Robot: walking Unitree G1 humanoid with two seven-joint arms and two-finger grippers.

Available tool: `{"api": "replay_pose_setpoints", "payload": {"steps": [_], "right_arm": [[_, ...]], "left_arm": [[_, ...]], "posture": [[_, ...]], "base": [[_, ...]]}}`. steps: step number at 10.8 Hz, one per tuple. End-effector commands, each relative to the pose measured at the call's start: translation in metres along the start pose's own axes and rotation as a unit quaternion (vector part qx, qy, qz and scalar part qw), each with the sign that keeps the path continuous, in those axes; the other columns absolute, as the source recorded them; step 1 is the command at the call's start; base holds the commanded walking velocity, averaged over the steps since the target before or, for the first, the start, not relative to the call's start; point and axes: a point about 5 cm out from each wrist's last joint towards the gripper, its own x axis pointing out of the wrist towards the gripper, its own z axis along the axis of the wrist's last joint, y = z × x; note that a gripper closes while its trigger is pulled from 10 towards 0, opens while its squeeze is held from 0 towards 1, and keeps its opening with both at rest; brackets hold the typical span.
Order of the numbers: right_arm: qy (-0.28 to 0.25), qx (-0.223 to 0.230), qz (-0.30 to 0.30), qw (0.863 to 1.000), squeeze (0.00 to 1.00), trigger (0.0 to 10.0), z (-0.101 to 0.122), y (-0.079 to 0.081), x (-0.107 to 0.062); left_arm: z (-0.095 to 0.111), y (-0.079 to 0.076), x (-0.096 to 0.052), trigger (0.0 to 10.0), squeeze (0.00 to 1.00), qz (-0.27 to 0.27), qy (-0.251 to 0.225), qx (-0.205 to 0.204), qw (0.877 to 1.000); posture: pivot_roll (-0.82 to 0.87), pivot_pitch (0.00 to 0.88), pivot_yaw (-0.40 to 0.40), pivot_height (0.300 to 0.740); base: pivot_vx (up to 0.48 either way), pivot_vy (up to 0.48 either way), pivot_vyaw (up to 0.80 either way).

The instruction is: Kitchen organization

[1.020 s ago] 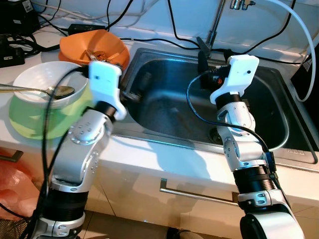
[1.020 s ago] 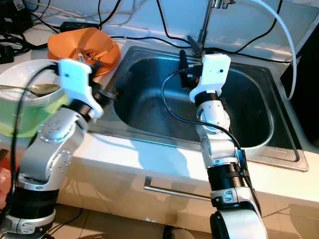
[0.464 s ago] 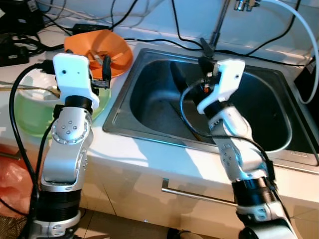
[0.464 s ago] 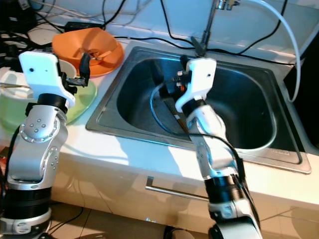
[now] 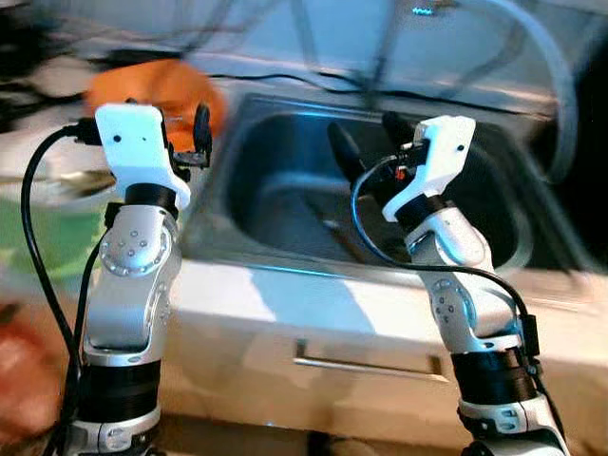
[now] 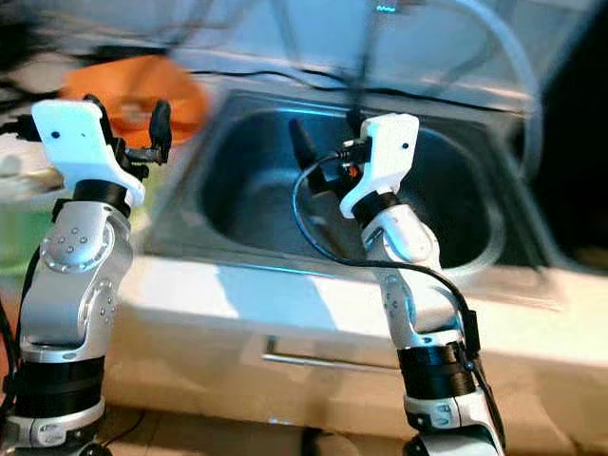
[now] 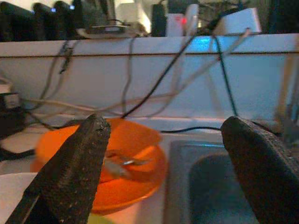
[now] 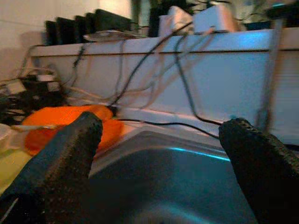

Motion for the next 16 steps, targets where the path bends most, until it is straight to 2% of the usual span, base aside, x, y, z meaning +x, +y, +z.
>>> {"api": "replay_pose_setpoints", "payload": {"steps": [1,2,5,10,14,16], "right_arm": [[-0.006,0.000,-0.004,1.000,0.01,10.0,0.004,-0.002,-0.002],[-0.004,-0.001,-0.004,1.000,0.00,10.0,0.004,-0.002,-0.003],[-0.001,-0.011,-0.010,1.000,0.00,10.0,0.004,-0.003,-0.004],[0.001,-0.017,-0.016,1.000,0.00,10.0,0.004,-0.004,-0.004],[-0.006,-0.009,-0.026,1.000,0.00,10.0,0.005,-0.007,-0.003],[-0.007,-0.009,-0.026,1.000,0.00,10.0,0.006,-0.007,-0.003]], "left_arm": [[0.003,-0.001,0.001,10.0,0.00,0.002,-0.006,-0.005,1.000],[0.005,0.000,0.001,10.0,0.00,0.006,-0.014,-0.008,1.000],[0.008,-0.002,0.001,10.0,0.00,0.001,-0.023,-0.001,1.000],[0.013,-0.005,0.003,10.0,0.00,-0.010,-0.037,-0.013,0.999],[0.021,0.005,0.005,10.0,0.00,0.024,-0.049,-0.010,0.998],[0.012,0.016,0.008,10.0,0.00,0.053,-0.025,-0.013,0.998]], "posture": [[0.08,0.083,-0.079,0.740],[0.08,0.083,-0.080,0.740],[0.08,0.083,-0.080,0.740],[0.07,0.085,-0.079,0.740],[0.07,0.085,-0.079,0.740],[0.07,0.083,-0.080,0.740]], "base": [[0.000,0.360,0.00],[0.000,0.420,0.00],[0.000,0.000,0.00],[0.000,0.000,0.80],[0.000,0.000,0.10],[0.000,0.000,0.00]]}}
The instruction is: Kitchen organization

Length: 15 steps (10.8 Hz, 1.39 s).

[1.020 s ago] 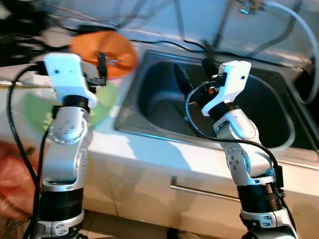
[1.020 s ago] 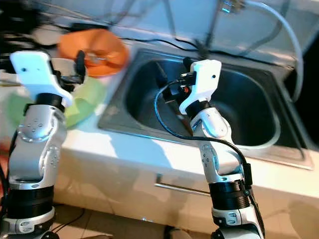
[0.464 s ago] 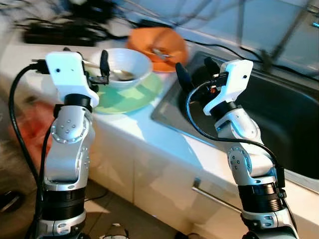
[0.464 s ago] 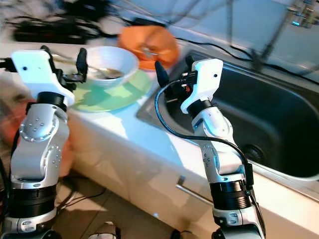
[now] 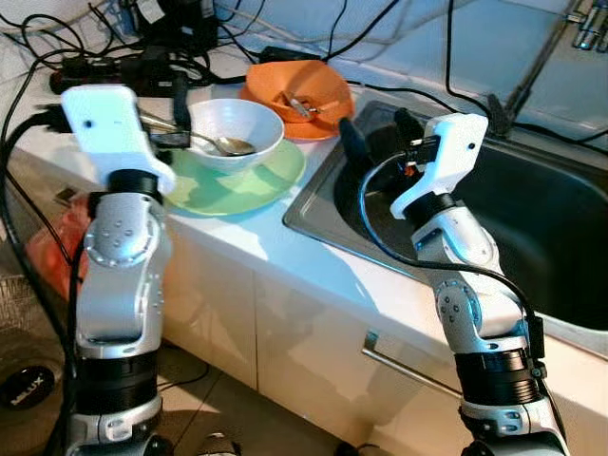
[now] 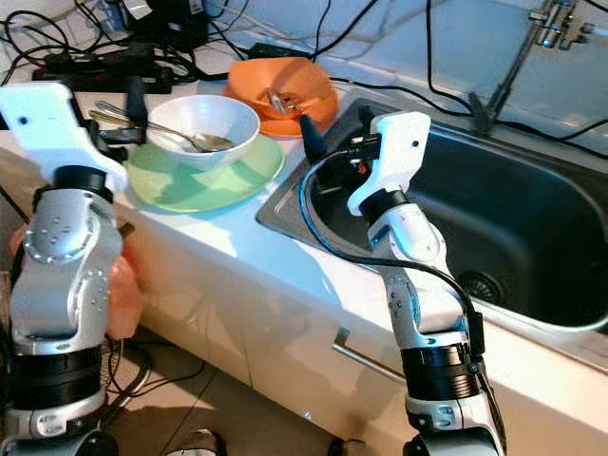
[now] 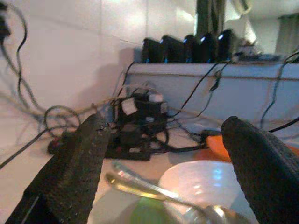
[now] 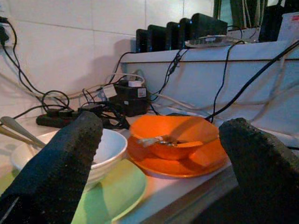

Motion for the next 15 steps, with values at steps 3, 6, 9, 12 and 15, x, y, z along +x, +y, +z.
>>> {"api": "replay_pose_setpoints", "payload": {"steps": [3,6,9,12,15], "right_arm": [[-0.001,-0.001,-0.004,1.000,0.00,10.0,0.002,-0.003,-0.001],[0.000,-0.001,-0.004,1.000,0.00,10.0,0.001,-0.003,-0.001],[0.000,-0.001,-0.004,1.000,0.00,10.0,0.001,-0.003,-0.002],[0.001,-0.001,-0.007,1.000,0.00,10.0,0.001,-0.003,-0.003],[0.002,-0.002,-0.009,1.000,0.00,10.0,0.000,-0.003,-0.002]], "left_arm": [[-0.001,0.014,0.010,10.0,0.00,0.032,0.015,-0.012,0.999],[-0.002,0.016,0.010,10.0,0.00,0.038,0.018,-0.017,0.999],[0.002,0.013,0.010,10.0,0.00,0.027,0.007,-0.013,1.000],[0.003,0.013,0.011,10.0,0.00,0.023,0.006,-0.025,0.999],[0.003,0.015,0.013,10.0,0.00,0.026,0.013,-0.030,0.999]], "posture": [[0.07,0.081,-0.081,0.740],[0.07,0.081,-0.083,0.740],[0.07,0.083,-0.081,0.740],[0.07,0.086,-0.082,0.740],[0.07,0.087,-0.081,0.740]], "base": [[0.000,0.000,0.00],[0.000,0.420,0.00],[0.000,0.160,0.00],[0.000,0.000,0.00],[0.000,0.409,0.00]]}}
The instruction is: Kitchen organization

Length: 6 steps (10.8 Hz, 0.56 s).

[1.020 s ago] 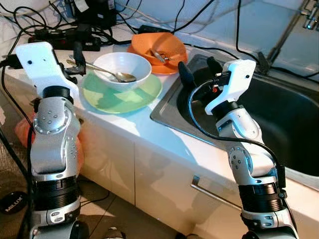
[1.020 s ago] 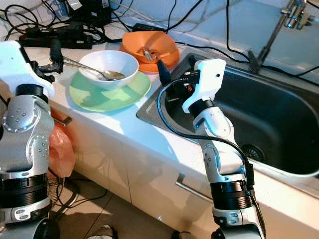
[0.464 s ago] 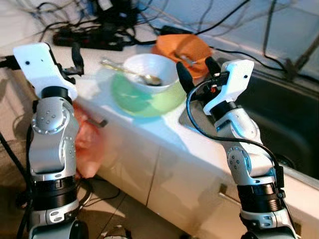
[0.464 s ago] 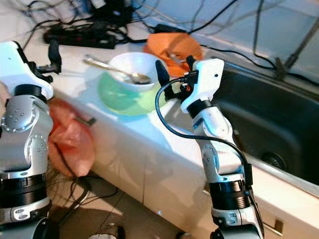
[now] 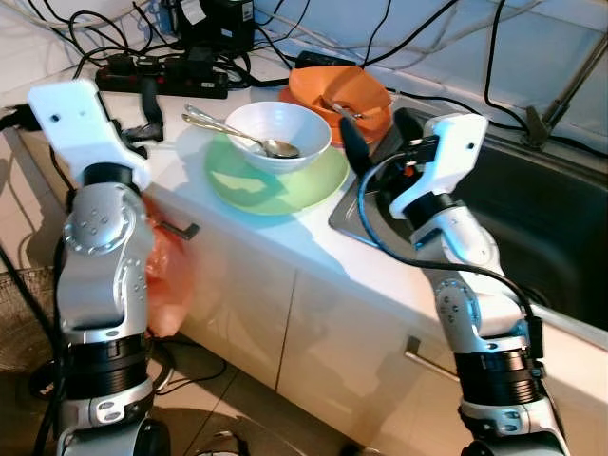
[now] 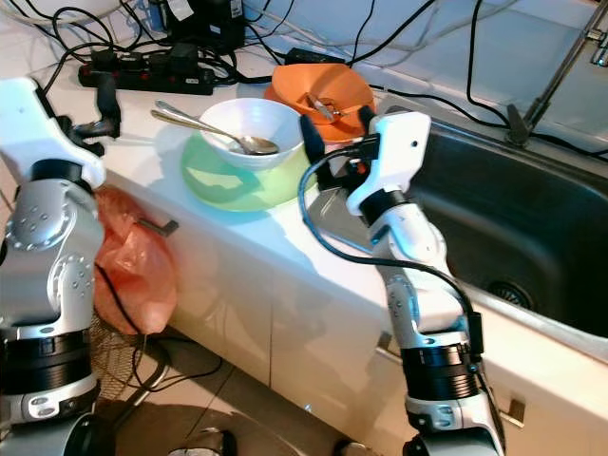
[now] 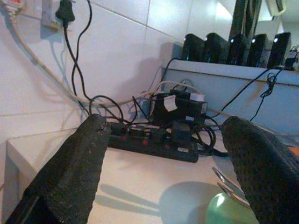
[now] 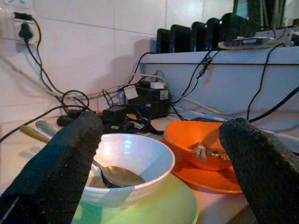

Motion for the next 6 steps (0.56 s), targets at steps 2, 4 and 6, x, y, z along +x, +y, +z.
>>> {"api": "replay_pose_setpoints", "payload": {"steps": [2,4,6], "right_arm": [[0.003,-0.001,-0.005,1.000,0.00,10.0,-0.0008,-0.0016,-0.0011],[0.007,-0.003,-0.007,1.000,0.00,10.0,-0.0014,-0.0017,-0.0004],[0.005,0.000,-0.007,1.000,0.00,10.0,-0.0011,-0.0013,0.0002]], "left_arm": [[0.0003,-0.0007,0.0017,10.0,0.00,-0.003,0.004,-0.002,1.000],[0.0001,-0.0013,0.0020,10.0,0.00,-0.005,0.004,-0.001,1.000],[-0.0010,-0.0034,0.0020,10.0,0.00,-0.016,0.009,-0.002,1.000]], "posture": [[0.07,0.084,-0.080,0.740],[0.07,0.083,-0.080,0.740],[0.07,0.085,-0.080,0.740]], "base": [[0.000,0.480,0.00],[0.000,0.000,0.00],[0.000,0.000,-0.80]]}}
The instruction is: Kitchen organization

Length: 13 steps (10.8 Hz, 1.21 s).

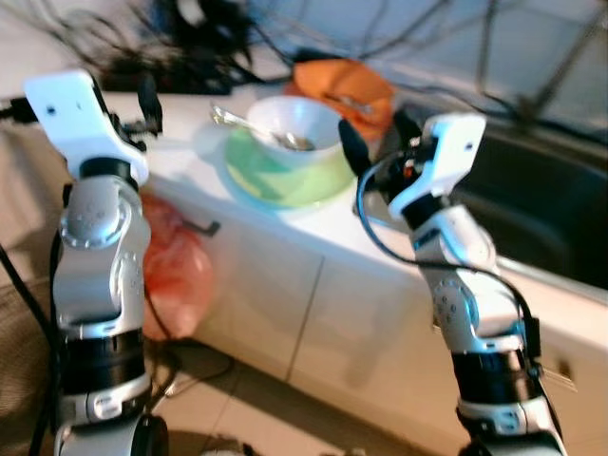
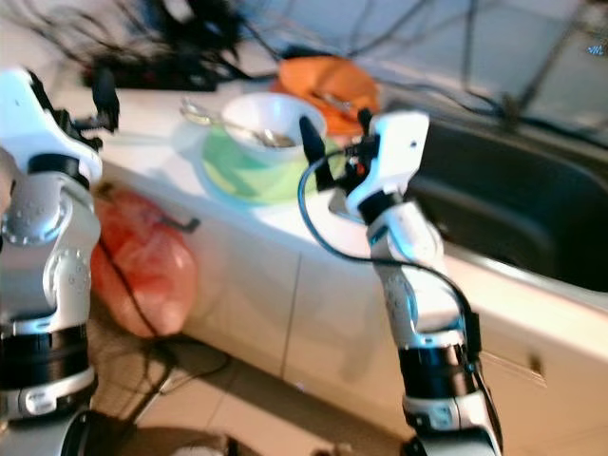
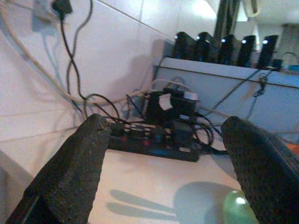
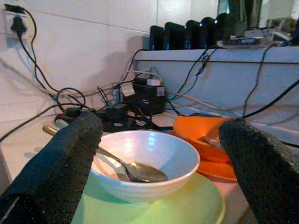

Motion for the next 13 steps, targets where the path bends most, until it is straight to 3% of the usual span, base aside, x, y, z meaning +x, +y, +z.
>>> {"api": "replay_pose_setpoints", "payload": {"steps": [1,4,7,9,13], "right_arm": [[0.000,-0.006,-0.010,1.000,0.00,10.0,0.002,-0.005,-0.001],[-0.001,-0.006,-0.014,1.000,0.00,10.0,0.001,-0.005,-0.001],[0.004,-0.008,-0.015,1.000,0.00,10.0,0.001,-0.006,-0.001],[0.005,-0.010,-0.016,1.000,0.00,10.0,0.000,-0.005,0.000],[0.002,-0.014,-0.014,1.000,0.00,10.0,0.001,-0.005,0.001]], "left_arm": [[-0.002,-0.005,0.000,10.0,0.00,-0.016,0.008,-0.001,1.000],[-0.004,-0.006,-0.002,10.0,0.00,-0.025,0.009,0.003,1.000],[-0.012,-0.004,-0.002,10.0,0.00,-0.016,0.032,0.001,0.999],[-0.002,-0.007,0.000,10.0,0.00,-0.025,0.002,0.005,1.000],[0.025,-0.024,-0.007,10.0,0.00,-0.064,-0.098,0.051,0.992]], "posture": [[0.07,0.086,-0.080,0.740],[0.07,0.087,-0.079,0.740],[0.07,0.084,-0.078,0.740],[0.07,0.086,-0.077,0.740],[0.07,0.079,-0.079,0.740]], "base": [[0.000,0.000,0.00],[0.000,0.000,0.00],[0.000,0.000,-0.73],[0.000,0.000,-0.80],[0.000,0.000,-0.80]]}}
